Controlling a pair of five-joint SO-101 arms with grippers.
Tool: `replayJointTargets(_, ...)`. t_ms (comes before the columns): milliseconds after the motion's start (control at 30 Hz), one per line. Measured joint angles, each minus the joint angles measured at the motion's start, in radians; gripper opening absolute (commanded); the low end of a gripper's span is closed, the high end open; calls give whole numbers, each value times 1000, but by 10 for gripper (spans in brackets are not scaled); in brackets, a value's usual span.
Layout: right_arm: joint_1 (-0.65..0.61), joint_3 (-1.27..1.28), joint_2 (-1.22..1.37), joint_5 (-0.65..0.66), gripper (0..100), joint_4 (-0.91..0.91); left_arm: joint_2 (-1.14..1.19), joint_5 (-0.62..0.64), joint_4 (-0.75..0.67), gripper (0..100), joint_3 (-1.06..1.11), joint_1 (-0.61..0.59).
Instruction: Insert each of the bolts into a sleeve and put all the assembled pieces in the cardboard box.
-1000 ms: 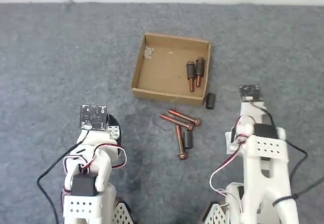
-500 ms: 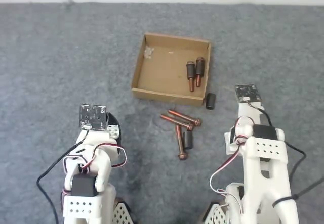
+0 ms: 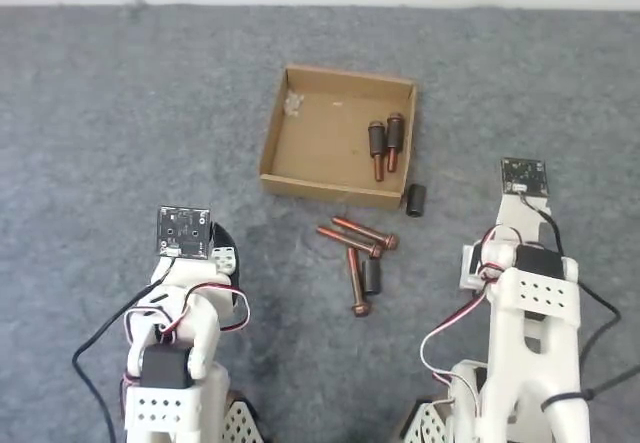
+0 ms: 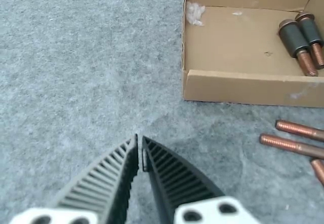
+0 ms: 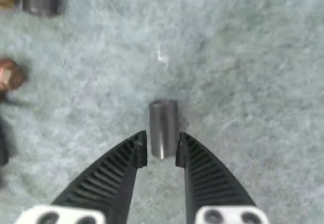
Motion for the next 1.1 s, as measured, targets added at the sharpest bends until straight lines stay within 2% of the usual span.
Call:
replayJointTargets(233,0,0,97,-2,93,-83,0,0,-3,13,0,0)
replayJointTargets(367,0,0,152,-6,130,-87,0,0,-3,13,0,0)
replayJointTargets(733,0,0,161,-43,134,-87,0,0,-3,13,0,0)
replayJointTargets(1100,-9,32,167,-43,133,-178,0,0,-3,13,0,0)
